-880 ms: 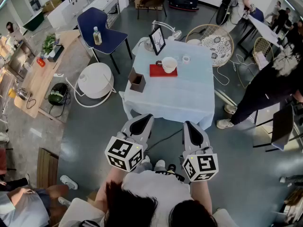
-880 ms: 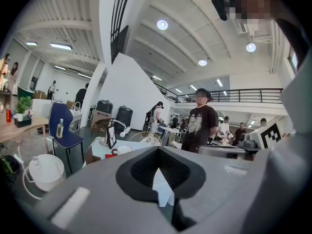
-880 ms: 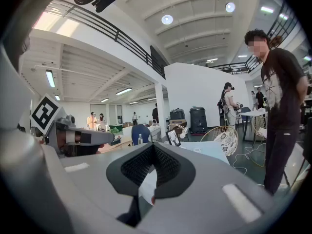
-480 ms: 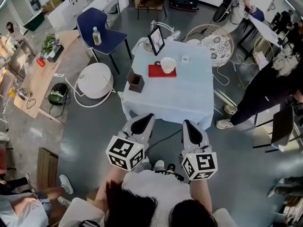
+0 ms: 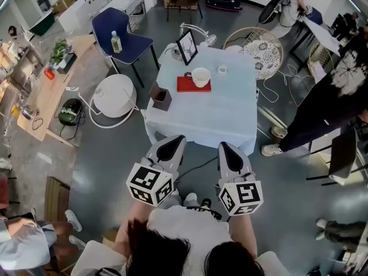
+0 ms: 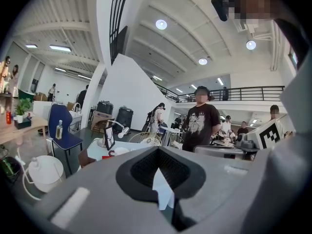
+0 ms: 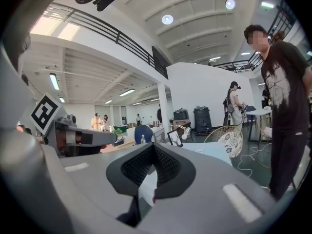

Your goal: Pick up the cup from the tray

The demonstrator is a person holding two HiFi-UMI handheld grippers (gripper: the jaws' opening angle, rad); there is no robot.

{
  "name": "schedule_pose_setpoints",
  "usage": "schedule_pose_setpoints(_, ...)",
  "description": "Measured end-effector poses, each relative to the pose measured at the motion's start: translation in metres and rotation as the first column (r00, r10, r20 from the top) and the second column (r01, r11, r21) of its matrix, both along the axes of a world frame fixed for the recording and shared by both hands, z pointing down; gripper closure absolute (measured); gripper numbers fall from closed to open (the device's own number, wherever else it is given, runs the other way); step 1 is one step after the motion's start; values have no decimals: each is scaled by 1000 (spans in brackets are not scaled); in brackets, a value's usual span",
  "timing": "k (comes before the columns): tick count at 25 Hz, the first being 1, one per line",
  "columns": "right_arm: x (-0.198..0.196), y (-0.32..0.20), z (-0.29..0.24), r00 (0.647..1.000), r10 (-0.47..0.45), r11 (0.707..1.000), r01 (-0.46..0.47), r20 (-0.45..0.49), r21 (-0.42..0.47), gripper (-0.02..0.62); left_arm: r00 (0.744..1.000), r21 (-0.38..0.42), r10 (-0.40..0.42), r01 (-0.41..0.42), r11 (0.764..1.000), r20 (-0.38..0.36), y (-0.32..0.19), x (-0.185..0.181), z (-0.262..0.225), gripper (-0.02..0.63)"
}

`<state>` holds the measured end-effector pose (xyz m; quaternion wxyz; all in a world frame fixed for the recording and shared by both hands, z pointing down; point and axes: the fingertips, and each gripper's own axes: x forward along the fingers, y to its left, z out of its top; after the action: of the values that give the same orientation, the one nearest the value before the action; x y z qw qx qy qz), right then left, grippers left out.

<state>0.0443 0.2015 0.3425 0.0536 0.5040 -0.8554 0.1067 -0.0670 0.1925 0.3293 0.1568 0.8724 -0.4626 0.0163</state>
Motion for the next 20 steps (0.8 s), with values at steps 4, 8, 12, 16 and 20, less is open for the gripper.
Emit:
schedule_pose_setpoints(4,2,-3,2,999,-27,1000,27,33,-2,569,1000,-3,-15,15,1000,7,-2,2,4,604)
schedule_pose_setpoints(8,5,-7,2,999,-29,1000,29,17,2,569,1000,-4,-27,27,1000,6,-5,4,4,604)
schedule_pose_setpoints(12,7,-14,2,999,-31,1000,31,19,0,569,1000,0,-29,29,1000,6,-12,7,4,604)
schedule_pose_setpoints(16,7,-22,7,999,-31,1000,31,12,-4,569,1000,-4,-29,29,1000,7,-20,8,9,603)
schedule_pose_setpoints(20,9,-30,2,1000,-24,1000,24,17,6,569,999,8,-31,31,999,8,-29,8,4,604)
